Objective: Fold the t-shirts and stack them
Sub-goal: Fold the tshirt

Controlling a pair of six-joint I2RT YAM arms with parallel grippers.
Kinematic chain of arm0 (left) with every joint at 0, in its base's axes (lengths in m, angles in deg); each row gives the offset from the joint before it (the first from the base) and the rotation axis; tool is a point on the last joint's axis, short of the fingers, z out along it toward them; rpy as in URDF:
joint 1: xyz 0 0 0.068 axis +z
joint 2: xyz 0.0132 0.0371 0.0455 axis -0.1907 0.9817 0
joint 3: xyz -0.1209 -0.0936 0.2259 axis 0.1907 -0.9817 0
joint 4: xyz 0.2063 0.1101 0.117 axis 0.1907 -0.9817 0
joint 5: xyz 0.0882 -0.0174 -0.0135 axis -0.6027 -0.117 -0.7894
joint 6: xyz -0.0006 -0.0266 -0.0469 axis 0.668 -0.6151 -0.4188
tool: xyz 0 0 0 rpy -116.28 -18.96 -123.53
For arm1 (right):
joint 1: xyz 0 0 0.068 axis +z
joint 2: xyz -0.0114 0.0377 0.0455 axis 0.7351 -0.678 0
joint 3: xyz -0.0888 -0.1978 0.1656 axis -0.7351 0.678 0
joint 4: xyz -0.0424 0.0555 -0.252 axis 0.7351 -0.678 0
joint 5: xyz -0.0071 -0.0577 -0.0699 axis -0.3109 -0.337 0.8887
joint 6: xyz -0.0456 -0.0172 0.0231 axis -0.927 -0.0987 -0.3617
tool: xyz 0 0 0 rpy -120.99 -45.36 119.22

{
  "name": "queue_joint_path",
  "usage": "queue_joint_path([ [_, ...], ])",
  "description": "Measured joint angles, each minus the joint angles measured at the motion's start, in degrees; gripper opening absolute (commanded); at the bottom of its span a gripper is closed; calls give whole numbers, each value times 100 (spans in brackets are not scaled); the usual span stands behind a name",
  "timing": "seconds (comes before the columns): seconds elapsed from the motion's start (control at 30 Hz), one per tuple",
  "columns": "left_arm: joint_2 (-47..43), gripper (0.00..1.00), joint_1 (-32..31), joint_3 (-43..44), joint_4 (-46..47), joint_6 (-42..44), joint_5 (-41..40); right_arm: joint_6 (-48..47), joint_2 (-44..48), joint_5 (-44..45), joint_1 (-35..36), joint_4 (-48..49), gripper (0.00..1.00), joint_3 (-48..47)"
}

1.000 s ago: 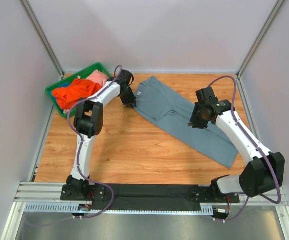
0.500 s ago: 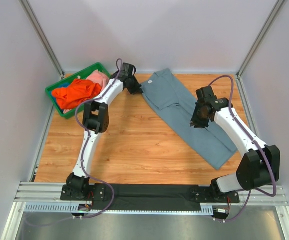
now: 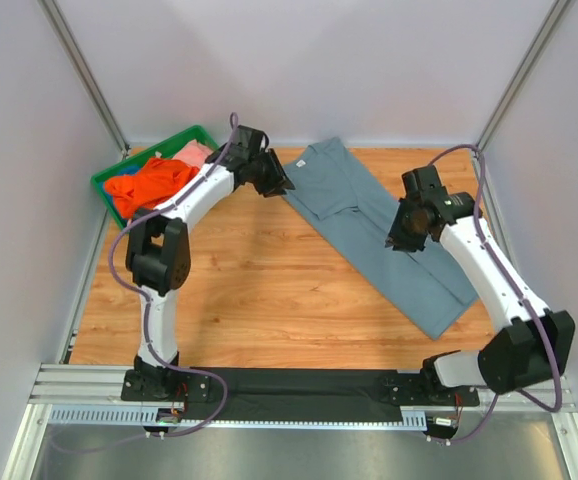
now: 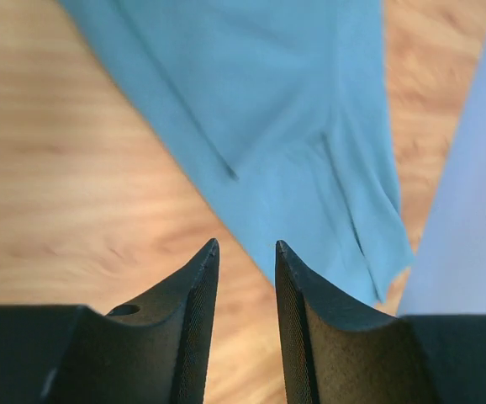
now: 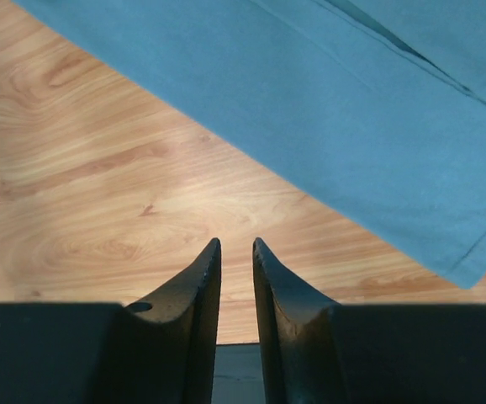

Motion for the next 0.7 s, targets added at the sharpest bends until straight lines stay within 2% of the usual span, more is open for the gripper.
queue_joint_path([
  [0.13, -610, 36, -776, -481, 269, -24, 192, 332, 984, -236, 0, -378, 21, 133],
  [0.33, -229, 35, -2273, -754, 723, -417, 656, 638, 2656, -315, 0, -1207, 19, -96],
  [0.43, 313, 33, -2907, -400, 782, -608, 761, 743, 3032, -341, 0, -1486, 18, -385],
  [0.53, 1134, 32, -3410, 431, 905, -872, 938, 835, 3136, -411, 0, -1604, 17, -422],
  [0.6, 1628, 32, -3595, 953, 935, -1023, 992, 872, 3136, -468, 0, -1672, 17, -422],
  [0.7, 1921, 32, -3700, 1084, 798, -1174, 940, 890, 3132, -612, 0, -1738, 17, -422],
])
